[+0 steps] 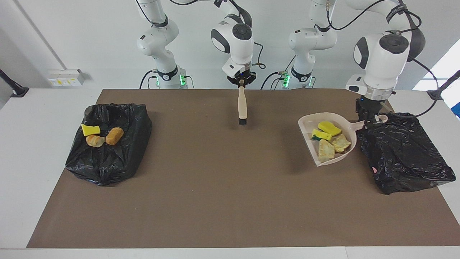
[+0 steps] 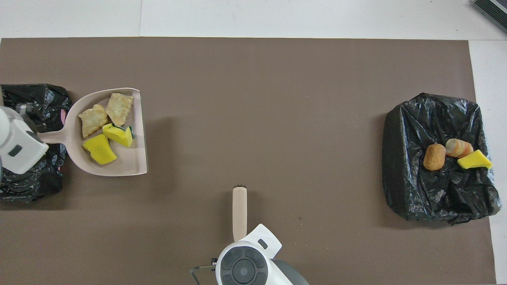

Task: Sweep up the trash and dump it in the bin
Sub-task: 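Tip the dustpan with the left gripper while the right gripper sets the brush down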

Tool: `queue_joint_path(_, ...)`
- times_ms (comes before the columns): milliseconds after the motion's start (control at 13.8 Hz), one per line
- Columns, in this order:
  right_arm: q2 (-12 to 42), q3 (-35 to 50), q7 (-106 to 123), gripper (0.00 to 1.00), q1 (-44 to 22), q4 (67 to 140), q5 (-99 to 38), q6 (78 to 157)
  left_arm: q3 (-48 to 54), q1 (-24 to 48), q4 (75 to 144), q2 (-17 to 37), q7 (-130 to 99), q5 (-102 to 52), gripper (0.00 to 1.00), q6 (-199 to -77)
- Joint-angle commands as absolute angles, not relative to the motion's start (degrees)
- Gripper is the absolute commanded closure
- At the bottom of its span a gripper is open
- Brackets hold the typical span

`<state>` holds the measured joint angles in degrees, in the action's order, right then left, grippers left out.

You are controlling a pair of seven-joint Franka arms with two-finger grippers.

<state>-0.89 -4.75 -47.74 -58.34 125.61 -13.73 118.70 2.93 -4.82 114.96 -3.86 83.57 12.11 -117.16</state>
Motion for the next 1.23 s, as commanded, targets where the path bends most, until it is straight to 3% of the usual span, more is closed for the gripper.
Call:
queue_joint_path(0, 3.0, -4.8, -48.1, 1.00, -60.1, 124.2, -14.7, 121.5, 3.7, -11.3, 112.8, -3.5, 89.9, 8.7, 1.00, -115.9)
queue_joint_path(434, 5.2, -4.7, -48.1, 1.00, -61.6, 124.9, -15.0, 124.0, 3.7, -24.4, 108.7, 0.1, 99.0, 8.4, 1.00, -116.7)
queue_joint_path(506, 5.3, -4.7, -48.3, 0.91, -61.6, 124.7, -15.0, 123.9, 3.7, -25.9, 106.8, 1.4, 101.3, 8.3, 1.00, -116.7)
queue_joint_path(578, 5.3, -4.7, -48.3, 0.52, -61.6, 124.5, -14.9, 123.3, 3.7, -28.0, 105.0, 2.8, 102.9, 8.3, 1.00, -116.5)
queue_joint_path(651, 5.3, -4.7, -48.5, 0.01, -61.7, 124.0, -14.9, 122.7, 3.7, -30.0, 102.4, 4.7, 104.6, 8.3, 1.00, -115.8)
queue_joint_path(940, 5.2, -4.9, -48.8, 0.00, -60.6, 118.8, -14.8, 114.7, 3.6, -35.2, 99.0, 10.1, 110.7, 8.8, 1.00, -117.6)
queue_joint_path(1157, 3.6, -5.1, -47.5, 0.00, -57.2, 115.0, -14.1, 108.8, 3.4, -36.5, 90.1, 15.9, 116.7, 13.9, 1.00, -118.2)
